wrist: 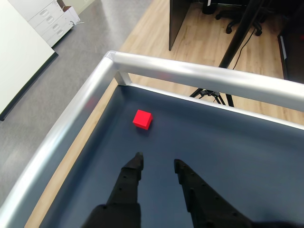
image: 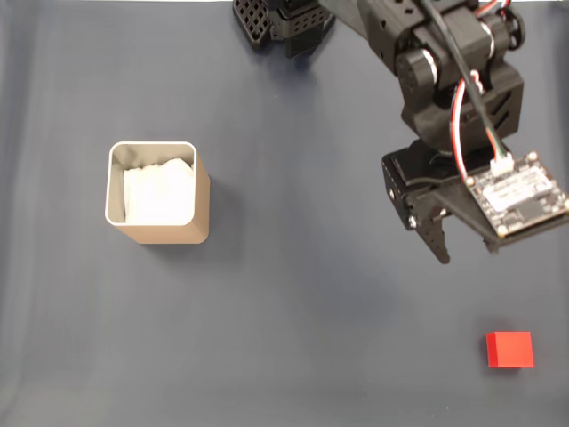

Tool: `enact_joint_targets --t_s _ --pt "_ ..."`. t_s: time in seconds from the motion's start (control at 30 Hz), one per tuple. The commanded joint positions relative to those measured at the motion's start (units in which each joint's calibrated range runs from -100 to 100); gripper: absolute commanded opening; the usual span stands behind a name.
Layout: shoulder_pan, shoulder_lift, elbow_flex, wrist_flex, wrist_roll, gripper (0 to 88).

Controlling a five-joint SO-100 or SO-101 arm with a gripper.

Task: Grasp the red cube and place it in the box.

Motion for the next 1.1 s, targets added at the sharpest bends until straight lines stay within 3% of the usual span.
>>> enact_joint_targets --t_s 0.0,1.07 --pt "0.34 1.32 -4.67 -0.04 0.63 21.8" --pt "-2.65 30.05 -31.2 -6.44 0.98 33.1"
